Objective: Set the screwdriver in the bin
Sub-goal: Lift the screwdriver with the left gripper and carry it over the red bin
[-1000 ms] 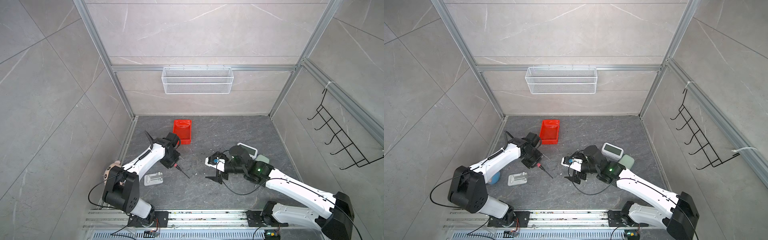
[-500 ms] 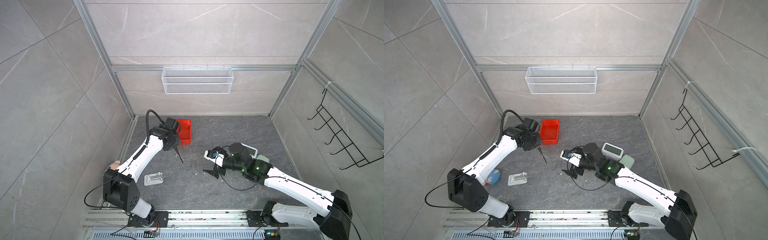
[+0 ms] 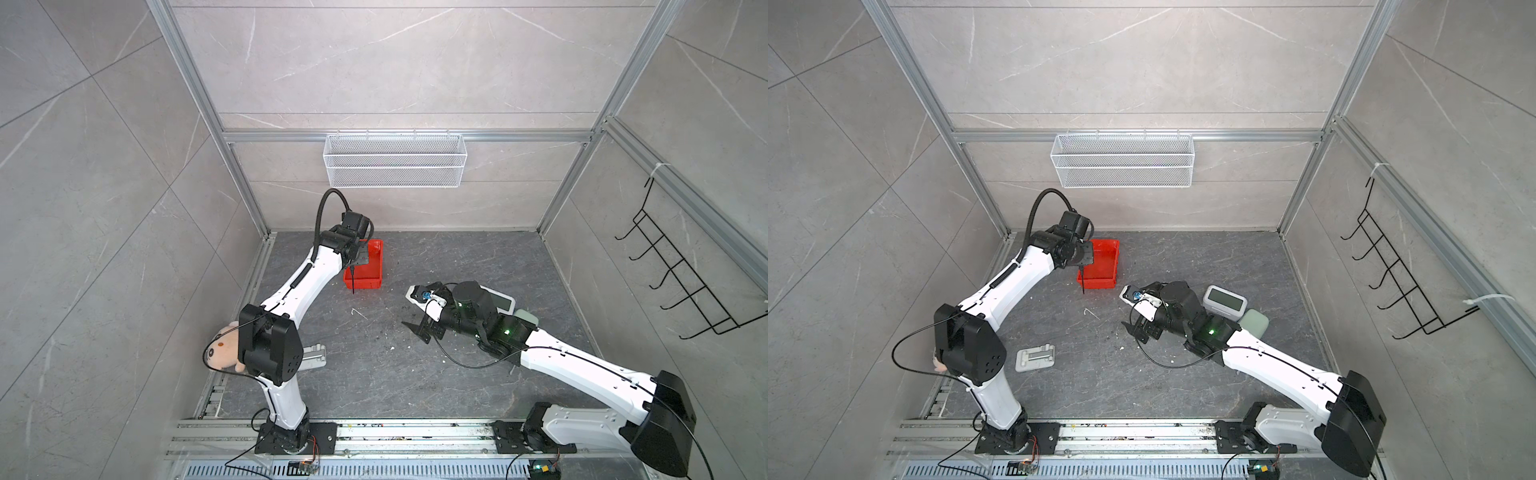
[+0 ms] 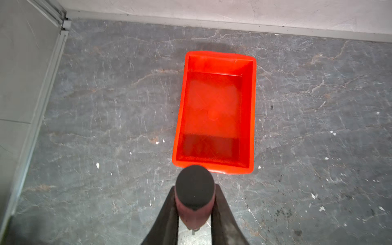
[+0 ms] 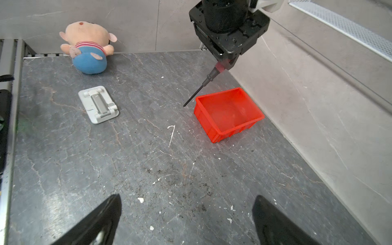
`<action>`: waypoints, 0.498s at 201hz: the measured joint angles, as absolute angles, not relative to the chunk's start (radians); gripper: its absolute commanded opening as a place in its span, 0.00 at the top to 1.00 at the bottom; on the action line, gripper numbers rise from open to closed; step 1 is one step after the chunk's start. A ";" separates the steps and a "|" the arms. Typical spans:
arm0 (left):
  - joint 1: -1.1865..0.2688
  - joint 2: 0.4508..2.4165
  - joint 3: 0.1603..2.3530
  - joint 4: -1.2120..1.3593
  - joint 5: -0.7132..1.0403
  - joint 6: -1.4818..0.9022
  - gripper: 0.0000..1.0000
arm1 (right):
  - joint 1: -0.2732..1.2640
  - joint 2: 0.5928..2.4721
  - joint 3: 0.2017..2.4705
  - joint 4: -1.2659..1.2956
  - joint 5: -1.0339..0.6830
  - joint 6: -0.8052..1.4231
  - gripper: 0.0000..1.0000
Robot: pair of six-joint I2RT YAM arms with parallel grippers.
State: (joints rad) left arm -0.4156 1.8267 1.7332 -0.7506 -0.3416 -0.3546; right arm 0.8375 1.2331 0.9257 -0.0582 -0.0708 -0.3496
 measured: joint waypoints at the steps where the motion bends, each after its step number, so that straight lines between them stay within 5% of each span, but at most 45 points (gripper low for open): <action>1: -0.415 1.829 1.736 -0.751 -0.342 -0.353 1.00 | 0.838 1.236 0.926 -0.056 -0.069 -0.348 0.01; 100: -0.370 2.173 2.125 -0.786 -0.279 -0.282 1.00 | 0.838 1.444 1.009 0.163 0.060 -0.282 0.01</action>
